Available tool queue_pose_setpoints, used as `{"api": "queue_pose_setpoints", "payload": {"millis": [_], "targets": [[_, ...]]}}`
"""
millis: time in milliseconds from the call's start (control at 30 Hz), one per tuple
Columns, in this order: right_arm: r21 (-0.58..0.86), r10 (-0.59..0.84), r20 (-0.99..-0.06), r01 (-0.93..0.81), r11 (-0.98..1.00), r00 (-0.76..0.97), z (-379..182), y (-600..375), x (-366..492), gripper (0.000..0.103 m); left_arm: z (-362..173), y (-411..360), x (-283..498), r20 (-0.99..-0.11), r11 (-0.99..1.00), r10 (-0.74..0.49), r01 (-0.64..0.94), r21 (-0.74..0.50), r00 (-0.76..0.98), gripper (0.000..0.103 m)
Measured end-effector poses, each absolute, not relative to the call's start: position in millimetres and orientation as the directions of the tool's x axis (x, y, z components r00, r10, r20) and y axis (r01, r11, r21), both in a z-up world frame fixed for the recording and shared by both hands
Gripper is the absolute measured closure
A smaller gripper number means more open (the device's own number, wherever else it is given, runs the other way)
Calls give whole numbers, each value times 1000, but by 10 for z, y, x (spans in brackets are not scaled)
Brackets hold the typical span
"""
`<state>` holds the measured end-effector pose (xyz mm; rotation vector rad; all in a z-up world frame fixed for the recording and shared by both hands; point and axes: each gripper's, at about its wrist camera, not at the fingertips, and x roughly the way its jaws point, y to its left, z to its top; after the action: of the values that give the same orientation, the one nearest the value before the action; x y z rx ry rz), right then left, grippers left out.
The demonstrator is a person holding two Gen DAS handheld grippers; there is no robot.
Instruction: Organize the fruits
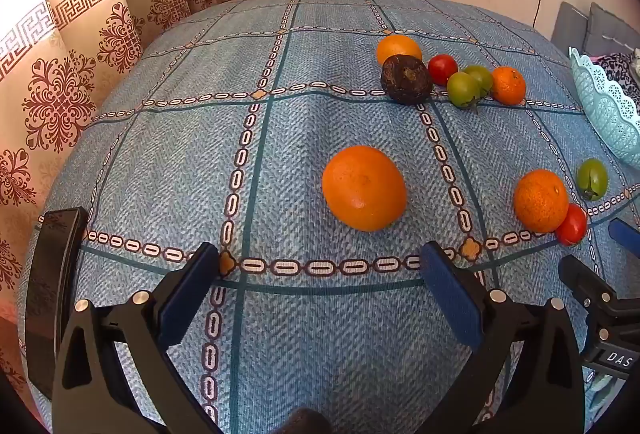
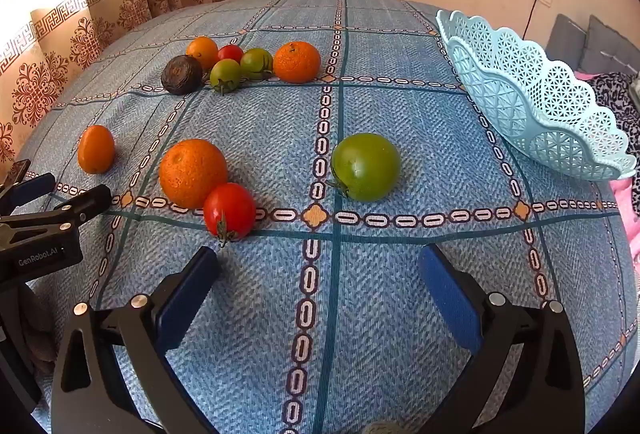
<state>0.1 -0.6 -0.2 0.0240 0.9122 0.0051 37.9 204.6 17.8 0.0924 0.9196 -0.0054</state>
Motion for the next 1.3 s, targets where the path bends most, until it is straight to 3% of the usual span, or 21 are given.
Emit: {"api": "queue_pose_setpoints", "payload": {"millis": [1067, 1300], "targets": [[23, 30, -794, -19, 1000, 607, 10, -28, 19, 5, 188, 1990, 316, -788, 993, 11, 83, 79, 615, 2], [58, 72, -715, -43, 997, 695, 175, -57, -187, 5, 331, 1849, 79, -694, 982, 38, 102, 160, 719, 2]]}}
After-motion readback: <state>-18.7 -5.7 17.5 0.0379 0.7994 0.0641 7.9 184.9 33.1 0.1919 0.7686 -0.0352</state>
